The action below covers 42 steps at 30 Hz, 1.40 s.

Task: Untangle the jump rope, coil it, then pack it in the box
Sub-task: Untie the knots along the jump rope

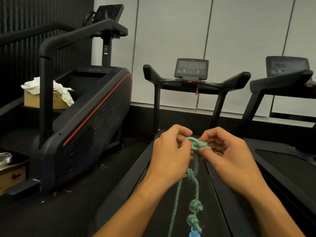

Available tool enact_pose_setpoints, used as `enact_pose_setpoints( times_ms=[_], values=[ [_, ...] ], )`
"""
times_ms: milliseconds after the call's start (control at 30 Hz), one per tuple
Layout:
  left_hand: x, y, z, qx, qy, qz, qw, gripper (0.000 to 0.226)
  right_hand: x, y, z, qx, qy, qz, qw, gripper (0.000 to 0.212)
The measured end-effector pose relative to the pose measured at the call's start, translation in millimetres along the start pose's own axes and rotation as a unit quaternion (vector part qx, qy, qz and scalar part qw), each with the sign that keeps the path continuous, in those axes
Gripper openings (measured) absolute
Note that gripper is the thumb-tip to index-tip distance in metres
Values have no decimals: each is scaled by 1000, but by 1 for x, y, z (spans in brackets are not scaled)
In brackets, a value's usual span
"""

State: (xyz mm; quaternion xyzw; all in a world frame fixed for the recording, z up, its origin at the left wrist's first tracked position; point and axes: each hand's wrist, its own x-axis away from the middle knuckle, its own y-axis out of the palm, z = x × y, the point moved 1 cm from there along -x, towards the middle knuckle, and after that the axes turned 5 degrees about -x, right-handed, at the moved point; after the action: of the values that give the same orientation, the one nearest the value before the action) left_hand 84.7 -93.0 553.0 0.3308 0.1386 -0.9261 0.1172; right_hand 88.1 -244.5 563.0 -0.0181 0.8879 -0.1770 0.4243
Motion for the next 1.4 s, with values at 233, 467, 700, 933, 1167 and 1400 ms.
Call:
enact_pose_setpoints(
  times_ms=[233,467,700,933,1167,1400],
  values=[
    [-5,-9,-7,-89,57,-14,994,9,1,8,-1,-1,-3,8,1000,25],
    [-5,-9,-8,-39,60,40,997,15,-2,12,-3,-2,-8,22,1000,22],
    [-2,1,-8,27,36,67,997,15,-4,9,1,-37,2,46,998,23],
    [-1,6,-3,142,-37,72,987,12,-4,4,3,-89,18,47,995,23],
    [4,14,7,296,-107,63,947,20,-5,2,5,-132,28,51,990,22],
    [2,10,5,206,-89,22,974,19,-5,1,8,-111,43,64,991,23]
  ],
)
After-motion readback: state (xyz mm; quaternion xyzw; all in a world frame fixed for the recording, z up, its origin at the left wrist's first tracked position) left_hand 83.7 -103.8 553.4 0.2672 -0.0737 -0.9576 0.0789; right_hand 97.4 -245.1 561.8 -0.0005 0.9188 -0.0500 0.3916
